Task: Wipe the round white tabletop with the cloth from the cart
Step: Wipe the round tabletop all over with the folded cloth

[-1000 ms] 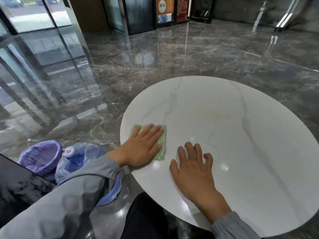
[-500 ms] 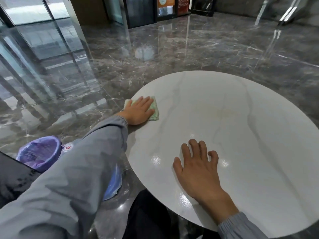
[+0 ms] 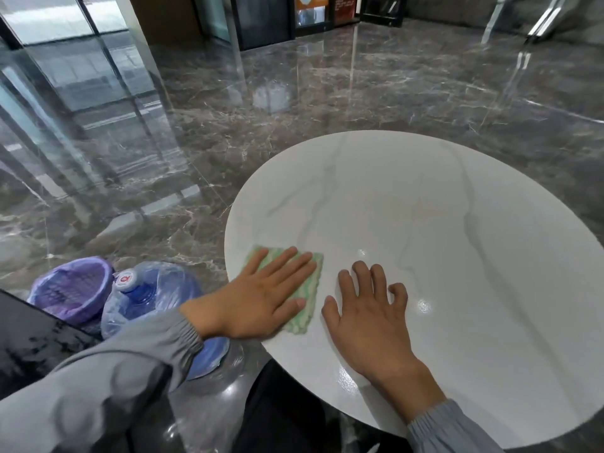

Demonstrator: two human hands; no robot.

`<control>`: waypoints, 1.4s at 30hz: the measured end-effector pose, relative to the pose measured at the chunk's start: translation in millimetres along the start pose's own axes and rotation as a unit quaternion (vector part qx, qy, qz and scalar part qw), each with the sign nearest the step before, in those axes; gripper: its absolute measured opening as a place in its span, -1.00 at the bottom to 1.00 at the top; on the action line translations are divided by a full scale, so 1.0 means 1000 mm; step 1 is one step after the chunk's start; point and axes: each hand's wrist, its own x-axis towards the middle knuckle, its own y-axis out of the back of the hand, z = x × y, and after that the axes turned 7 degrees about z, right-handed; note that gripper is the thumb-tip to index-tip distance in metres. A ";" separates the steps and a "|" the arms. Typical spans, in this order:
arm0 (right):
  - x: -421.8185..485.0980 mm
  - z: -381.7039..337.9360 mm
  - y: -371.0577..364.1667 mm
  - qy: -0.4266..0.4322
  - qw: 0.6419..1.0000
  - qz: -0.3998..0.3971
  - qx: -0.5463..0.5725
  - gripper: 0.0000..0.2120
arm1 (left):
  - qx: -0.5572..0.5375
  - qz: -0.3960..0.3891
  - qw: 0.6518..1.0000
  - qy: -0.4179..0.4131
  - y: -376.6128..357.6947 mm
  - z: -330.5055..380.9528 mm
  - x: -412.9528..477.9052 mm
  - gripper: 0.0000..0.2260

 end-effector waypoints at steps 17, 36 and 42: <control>-0.002 0.000 0.001 -0.004 1.000 -0.012 0.003 -0.49 | -0.020 0.025 0.988 0.149 0.006 -0.050 0.049 -0.44; -0.001 0.000 0.000 -0.004 1.000 -0.011 0.013 -0.54 | -0.013 0.022 0.990 0.136 0.005 -0.057 0.044 -0.45; -0.002 -0.001 0.002 -0.003 1.000 -0.011 0.009 -0.56 | -0.028 0.031 0.995 0.090 -0.005 -0.005 0.008 -0.31</control>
